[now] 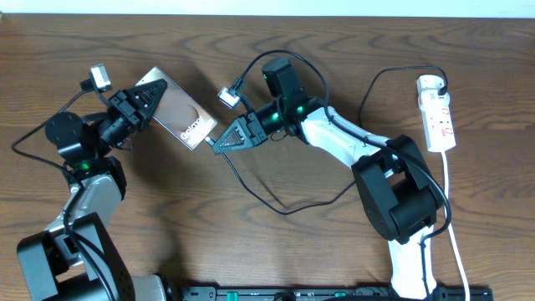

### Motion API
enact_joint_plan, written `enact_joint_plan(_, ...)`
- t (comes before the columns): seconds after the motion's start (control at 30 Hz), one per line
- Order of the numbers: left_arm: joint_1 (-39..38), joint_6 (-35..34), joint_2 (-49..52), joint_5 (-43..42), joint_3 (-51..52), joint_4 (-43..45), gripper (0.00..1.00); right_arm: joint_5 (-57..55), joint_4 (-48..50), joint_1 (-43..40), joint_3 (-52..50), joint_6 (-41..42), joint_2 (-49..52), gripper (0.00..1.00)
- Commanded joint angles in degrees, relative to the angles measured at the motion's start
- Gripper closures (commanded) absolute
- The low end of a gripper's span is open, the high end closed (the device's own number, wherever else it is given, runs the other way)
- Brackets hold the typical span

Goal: Plug charger to phone and switch on socket

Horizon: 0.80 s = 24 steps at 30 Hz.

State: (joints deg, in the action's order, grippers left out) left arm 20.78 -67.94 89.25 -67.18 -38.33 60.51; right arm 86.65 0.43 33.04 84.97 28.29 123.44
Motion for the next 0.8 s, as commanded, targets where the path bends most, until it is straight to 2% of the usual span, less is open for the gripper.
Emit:
enact_joint_plan(0.0,-1.38,-1.86,-0.74,-5.9,-0.26,0.46,0.93,-2.25,1.44,0.42,0.52,0.57,-0.17,0.99)
enact_joint_plan(0.2,-3.21,-1.81,-0.74,-5.73,-0.26,0.48,0.93,-2.05,5.44,0.44,0.52,3.45,-0.17,0.99)
enact_joint_plan(0.77,-3.85,-1.81,-0.74,-5.68,-0.26,0.5,0.93,-1.46,6.69,0.37,0.52,4.48,-0.17,0.99)
